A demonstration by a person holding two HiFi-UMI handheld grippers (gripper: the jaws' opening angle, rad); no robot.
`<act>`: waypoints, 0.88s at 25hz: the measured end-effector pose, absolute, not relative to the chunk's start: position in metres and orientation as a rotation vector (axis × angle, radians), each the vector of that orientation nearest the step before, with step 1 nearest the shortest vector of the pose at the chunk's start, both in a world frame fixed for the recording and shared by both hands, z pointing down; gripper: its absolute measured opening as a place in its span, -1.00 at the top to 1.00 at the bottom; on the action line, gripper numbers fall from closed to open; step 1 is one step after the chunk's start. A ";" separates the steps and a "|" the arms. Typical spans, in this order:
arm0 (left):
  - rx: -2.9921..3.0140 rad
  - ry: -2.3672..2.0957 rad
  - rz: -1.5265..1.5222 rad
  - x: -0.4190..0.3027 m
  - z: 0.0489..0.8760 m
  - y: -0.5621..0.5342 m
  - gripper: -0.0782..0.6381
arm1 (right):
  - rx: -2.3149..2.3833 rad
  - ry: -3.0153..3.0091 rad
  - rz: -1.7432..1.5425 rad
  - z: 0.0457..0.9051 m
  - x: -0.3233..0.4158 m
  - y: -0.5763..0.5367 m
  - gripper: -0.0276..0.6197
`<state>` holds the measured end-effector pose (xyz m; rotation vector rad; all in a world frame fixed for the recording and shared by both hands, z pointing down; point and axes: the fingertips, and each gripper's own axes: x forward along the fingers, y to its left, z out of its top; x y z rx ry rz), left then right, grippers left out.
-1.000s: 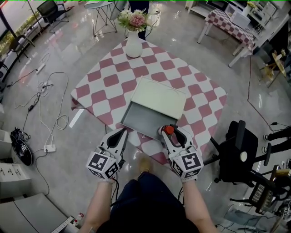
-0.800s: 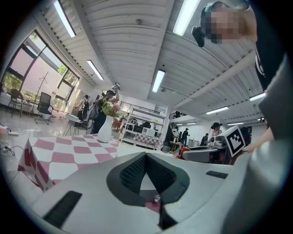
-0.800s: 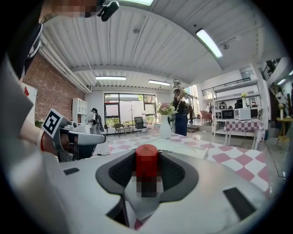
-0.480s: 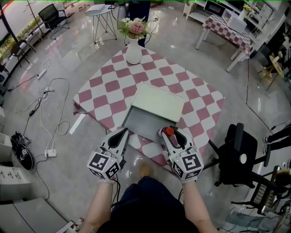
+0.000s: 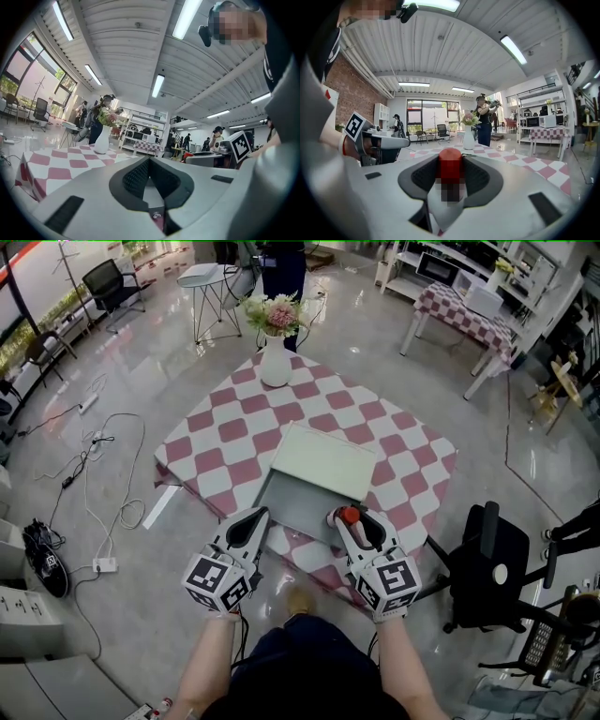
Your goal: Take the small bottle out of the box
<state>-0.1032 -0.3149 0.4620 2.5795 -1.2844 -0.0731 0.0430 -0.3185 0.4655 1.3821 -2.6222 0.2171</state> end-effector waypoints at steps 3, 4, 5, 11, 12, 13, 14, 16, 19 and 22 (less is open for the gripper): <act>2.584 -1.291 -0.080 -0.103 0.456 -0.314 0.75 | 1.381 -2.630 0.212 0.460 0.043 -0.316 0.45; 2.586 -1.294 -0.082 -0.103 0.454 -0.313 0.75 | 1.382 -2.632 0.213 0.459 0.044 -0.316 0.45; 2.589 -1.296 -0.083 -0.103 0.453 -0.313 0.75 | 1.383 -2.636 0.214 0.457 0.044 -0.316 0.45; 2.596 -1.314 -0.092 -0.106 0.442 -0.314 0.75 | 1.373 -2.652 0.195 0.446 0.043 -0.317 0.45; 2.596 -1.317 -0.095 -0.107 0.441 -0.314 0.75 | 1.371 -2.655 0.191 0.444 0.042 -0.316 0.45; 2.596 -1.322 -0.099 -0.108 0.439 -0.314 0.75 | 1.370 -2.658 0.187 0.442 0.042 -0.316 0.45; 2.597 -1.326 -0.103 -0.109 0.437 -0.314 0.75 | 1.369 -2.660 0.182 0.441 0.041 -0.316 0.45; 2.601 -1.331 -0.110 -0.110 0.432 -0.314 0.75 | 1.369 -2.664 0.175 0.437 0.041 -0.316 0.45; 2.608 -1.333 -0.118 -0.110 0.427 -0.313 0.75 | 1.372 -2.670 0.165 0.431 0.041 -0.315 0.45; 2.615 -1.336 -0.124 -0.111 0.422 -0.312 0.75 | 1.373 -2.677 0.162 0.425 0.041 -0.314 0.45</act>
